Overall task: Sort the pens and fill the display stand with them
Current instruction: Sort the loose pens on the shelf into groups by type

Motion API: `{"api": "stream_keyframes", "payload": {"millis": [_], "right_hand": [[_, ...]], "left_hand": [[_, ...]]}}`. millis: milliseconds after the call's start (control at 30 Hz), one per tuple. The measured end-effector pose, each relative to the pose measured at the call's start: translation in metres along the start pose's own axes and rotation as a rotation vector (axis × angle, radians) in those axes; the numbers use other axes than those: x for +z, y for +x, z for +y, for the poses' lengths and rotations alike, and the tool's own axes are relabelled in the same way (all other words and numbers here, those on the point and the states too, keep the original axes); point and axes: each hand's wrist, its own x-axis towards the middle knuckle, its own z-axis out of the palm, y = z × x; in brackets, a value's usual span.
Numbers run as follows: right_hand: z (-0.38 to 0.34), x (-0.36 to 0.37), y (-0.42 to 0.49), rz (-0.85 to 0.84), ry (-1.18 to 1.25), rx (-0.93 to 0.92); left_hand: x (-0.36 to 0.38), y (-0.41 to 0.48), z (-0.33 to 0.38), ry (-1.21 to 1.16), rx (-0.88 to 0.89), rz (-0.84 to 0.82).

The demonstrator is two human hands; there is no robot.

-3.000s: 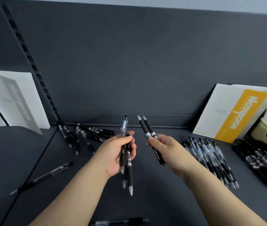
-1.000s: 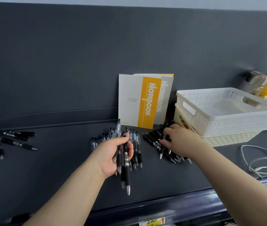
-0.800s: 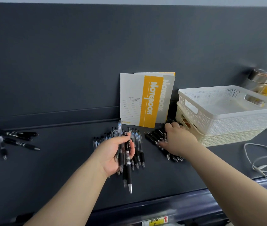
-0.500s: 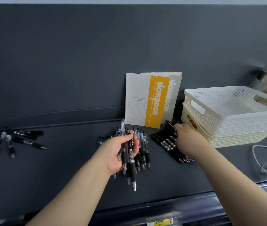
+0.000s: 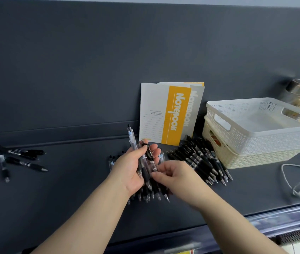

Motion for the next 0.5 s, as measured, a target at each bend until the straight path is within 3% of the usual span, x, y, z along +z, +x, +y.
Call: {"api": "stream_keyframes", "payload": {"millis": [67,300,433,500], "right_hand": [[0.005,-0.013,0.003,0.085,-0.051,0.020],[0.036,-0.065,0.019,0.557,-0.603,0.094],[0.056,-0.068,0.019,0.507,-0.858,0.209],[0.056,-0.066,0.018,0.494,-0.921,0.176]], "left_hand": [[0.000,0.003,-0.002,0.011,-0.010,0.002],[0.004,0.011,-0.004,0.091,-0.046,0.053],[0.010,0.013,-0.006,0.088,-0.078,0.008],[0.012,0.014,-0.008,0.083,-0.093,-0.011]]}}
